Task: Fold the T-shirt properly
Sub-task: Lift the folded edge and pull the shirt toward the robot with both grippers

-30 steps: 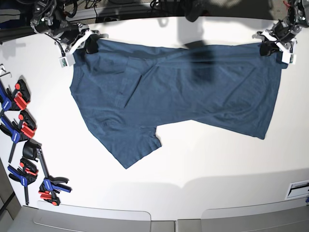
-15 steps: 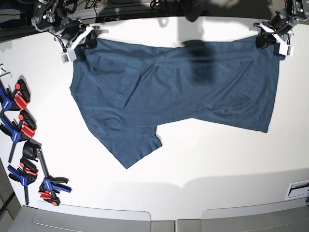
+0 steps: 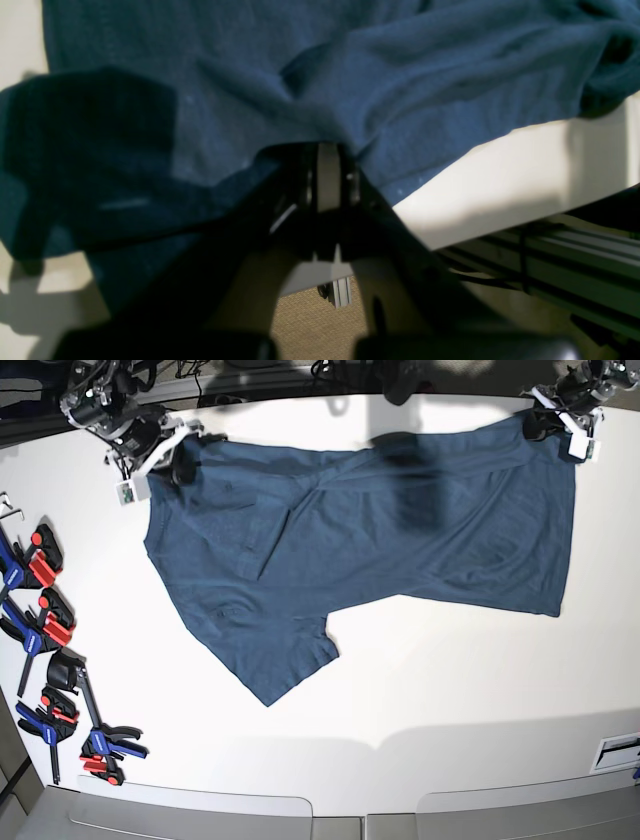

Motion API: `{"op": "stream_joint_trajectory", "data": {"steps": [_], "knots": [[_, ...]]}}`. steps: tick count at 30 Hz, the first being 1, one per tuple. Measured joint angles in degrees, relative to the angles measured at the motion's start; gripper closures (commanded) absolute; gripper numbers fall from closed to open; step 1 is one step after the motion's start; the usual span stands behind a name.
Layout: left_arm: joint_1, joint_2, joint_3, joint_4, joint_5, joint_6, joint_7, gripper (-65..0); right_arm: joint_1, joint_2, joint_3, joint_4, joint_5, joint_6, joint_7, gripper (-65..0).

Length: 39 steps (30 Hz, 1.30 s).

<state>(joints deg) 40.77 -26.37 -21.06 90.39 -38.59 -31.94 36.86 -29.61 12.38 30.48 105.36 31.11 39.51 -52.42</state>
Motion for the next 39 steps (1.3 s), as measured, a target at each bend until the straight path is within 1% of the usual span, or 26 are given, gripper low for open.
{"op": "stream_joint_trajectory", "data": {"steps": [3,7,11,18,22,26,29,35,39], "knots": [[0.0,0.0,0.0,0.0,0.04,0.02,0.0,0.0,1.46,-0.13,-0.37,-2.51,-4.2,-0.59,-0.07,0.0],[0.0,0.0,0.0,0.0,0.13,0.0,0.0,0.0,1.18,-0.15,-0.37,-4.81,-4.37,-0.92,-0.13,0.0],[0.0,0.02,0.0,0.15,2.19,-0.2,-0.68,0.0,-0.26,-0.15,-0.37,-5.35,-4.44,-0.94,-0.5,0.0],[0.02,-0.02,0.0,0.15,2.23,-0.24,-0.68,0.0,-2.67,0.02,-0.37,-5.35,-5.64,-0.94,0.52,0.0],[0.17,0.0,-0.55,0.15,2.25,-0.44,-0.68,0.0,-2.99,0.76,-0.37,-5.35,-6.29,-0.92,0.52,0.0],[0.63,0.04,-2.8,0.15,2.58,-0.74,0.46,0.0,-3.58,2.16,-0.37,-5.35,-7.37,-0.94,0.55,0.0],[0.7,0.2,-4.52,0.11,2.84,-0.94,1.38,0.0,-3.63,3.04,-0.37,-5.33,-8.61,-2.01,0.57,0.0],[0.83,0.33,-5.92,-0.02,2.99,-1.07,2.03,0.0,-4.24,3.34,-0.37,-5.29,-8.39,-2.05,0.63,0.0],[0.83,0.33,-5.92,-0.02,3.02,-1.07,1.95,0.0,-4.52,3.43,-0.37,-5.25,-5.33,-2.43,-2.29,0.0]]}}
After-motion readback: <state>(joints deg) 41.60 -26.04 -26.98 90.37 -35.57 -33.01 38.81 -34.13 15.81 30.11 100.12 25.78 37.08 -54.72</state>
